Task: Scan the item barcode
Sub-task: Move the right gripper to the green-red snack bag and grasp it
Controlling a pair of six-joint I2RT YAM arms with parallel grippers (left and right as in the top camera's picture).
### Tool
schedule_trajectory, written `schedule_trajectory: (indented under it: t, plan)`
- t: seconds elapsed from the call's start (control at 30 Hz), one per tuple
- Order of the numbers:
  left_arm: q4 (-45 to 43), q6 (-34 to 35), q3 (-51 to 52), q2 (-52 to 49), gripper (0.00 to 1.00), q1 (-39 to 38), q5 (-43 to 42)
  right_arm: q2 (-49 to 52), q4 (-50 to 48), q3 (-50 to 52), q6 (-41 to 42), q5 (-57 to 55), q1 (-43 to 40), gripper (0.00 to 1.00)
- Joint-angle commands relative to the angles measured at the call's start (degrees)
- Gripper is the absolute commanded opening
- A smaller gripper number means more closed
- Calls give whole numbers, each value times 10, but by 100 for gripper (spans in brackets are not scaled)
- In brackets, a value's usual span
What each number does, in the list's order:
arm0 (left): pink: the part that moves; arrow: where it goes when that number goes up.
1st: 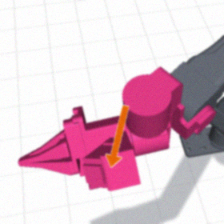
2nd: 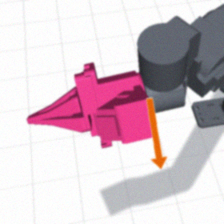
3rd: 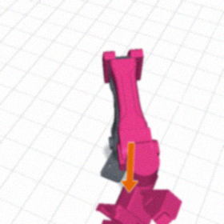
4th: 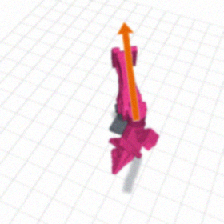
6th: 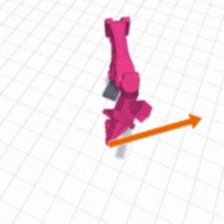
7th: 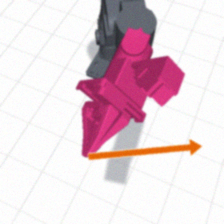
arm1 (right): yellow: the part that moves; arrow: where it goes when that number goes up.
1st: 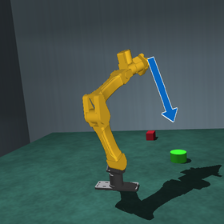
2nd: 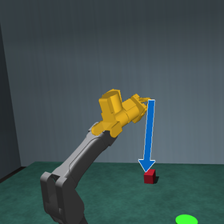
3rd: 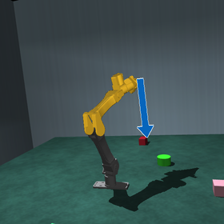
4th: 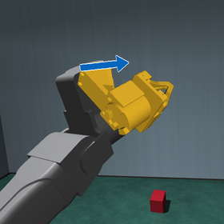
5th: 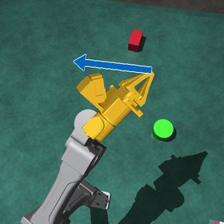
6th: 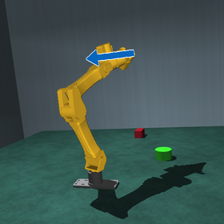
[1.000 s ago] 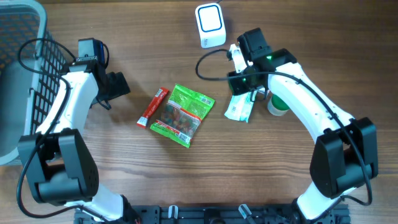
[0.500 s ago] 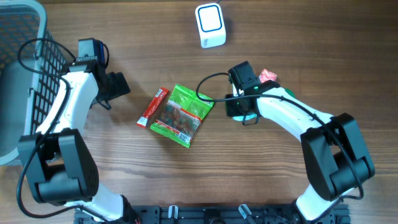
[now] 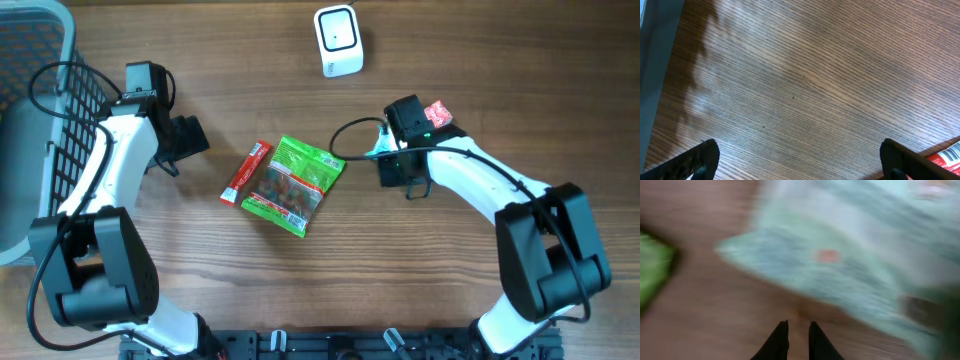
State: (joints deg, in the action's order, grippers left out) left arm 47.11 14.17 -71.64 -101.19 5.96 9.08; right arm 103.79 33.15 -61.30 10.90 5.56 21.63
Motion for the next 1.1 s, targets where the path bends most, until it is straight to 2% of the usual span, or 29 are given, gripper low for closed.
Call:
schedule_trajectory:
  t: [0.0, 0.1, 0.23, 0.33, 0.47, 0.73, 0.83, 1.0, 1.07]
  plan:
    - [0, -5, -8, 9, 100, 3, -3, -24, -37, -17, -43, 168, 6, 11]
    - [0, -5, -8, 9, 100, 3, -3, -23, -99, -17, -14, 146, 6, 9]
    - [0, -5, -8, 9, 100, 3, -3, -8, -173, -16, 19, 63, 6, 9]
    - [0, -5, -8, 9, 100, 3, -3, 16, -193, -16, 37, 40, 6, 9]
    - [0, -5, -8, 9, 100, 3, -3, 29, -169, -16, 64, -50, 5, 9]
    - [0, -5, -8, 9, 100, 3, -3, 26, -91, -17, 56, -192, -17, 9]
    - [0, -5, -8, 9, 100, 3, -3, 5, -89, -36, 19, -146, -16, 13]
    - [0, -5, -8, 9, 100, 3, -3, -54, -89, -81, -87, 97, -12, 44]
    - [0, -5, -8, 9, 100, 3, -3, -66, -113, -84, -106, 191, -7, 47]
